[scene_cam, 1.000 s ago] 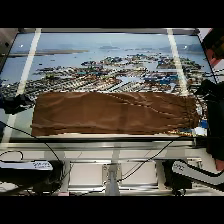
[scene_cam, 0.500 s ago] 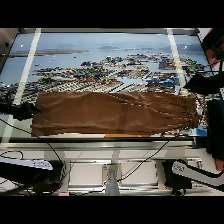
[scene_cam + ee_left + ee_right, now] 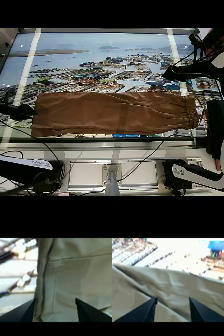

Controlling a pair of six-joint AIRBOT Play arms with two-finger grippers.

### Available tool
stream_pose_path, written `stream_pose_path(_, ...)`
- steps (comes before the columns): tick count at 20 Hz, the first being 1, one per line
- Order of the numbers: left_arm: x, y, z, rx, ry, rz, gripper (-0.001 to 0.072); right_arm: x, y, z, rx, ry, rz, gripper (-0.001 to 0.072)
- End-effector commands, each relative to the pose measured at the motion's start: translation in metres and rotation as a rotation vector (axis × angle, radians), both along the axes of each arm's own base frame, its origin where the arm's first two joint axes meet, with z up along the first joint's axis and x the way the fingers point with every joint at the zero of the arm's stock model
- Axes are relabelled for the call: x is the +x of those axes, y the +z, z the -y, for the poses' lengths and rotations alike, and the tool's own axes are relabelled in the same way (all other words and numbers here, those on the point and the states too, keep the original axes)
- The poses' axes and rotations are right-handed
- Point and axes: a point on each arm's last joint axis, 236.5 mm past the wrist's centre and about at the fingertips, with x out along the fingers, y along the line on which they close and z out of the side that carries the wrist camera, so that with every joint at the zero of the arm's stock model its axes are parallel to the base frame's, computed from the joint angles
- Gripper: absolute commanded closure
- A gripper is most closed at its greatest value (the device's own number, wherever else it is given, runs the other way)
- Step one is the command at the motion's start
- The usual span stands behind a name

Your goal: Fold the clothes and pants, and hang the long-sleeved shirts on hangers.

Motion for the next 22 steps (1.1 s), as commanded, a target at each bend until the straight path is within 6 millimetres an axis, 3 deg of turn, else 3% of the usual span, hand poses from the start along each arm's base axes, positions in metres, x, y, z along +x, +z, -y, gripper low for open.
stream_pose_path(1, 0.010, 0.013, -0.014, 0.036, 0.001, 0.038, 0.0143, 0.020, 0.012, -0.005, -0.018, -0.007, 0.102, 0.0272)
stream_pose_path(5, 0.019, 0.002, -0.017, 0.046, 0.018, 0.055, 0.0141, 0.018, 0.010, -0.006, -0.016, -0.004, 0.089, 0.0272)
stream_pose_path(11, 0.015, -0.026, -0.010, -0.018, 0.024, 0.001, 0.0142, 0.018, 0.011, -0.009, 0.002, -0.009, 0.087, 0.0272)
stream_pose_path(17, 0.039, -0.029, 0.014, -0.161, 0.093, 0.054, 0.0146, 0.018, 0.015, -0.015, 0.037, -0.007, 0.091, 0.0272)
stream_pose_path(22, 0.049, -0.030, 0.038, -0.177, 0.041, 0.054, 0.0173, 0.022, 0.014, -0.016, 0.046, -0.013, 0.099, 0.0272)
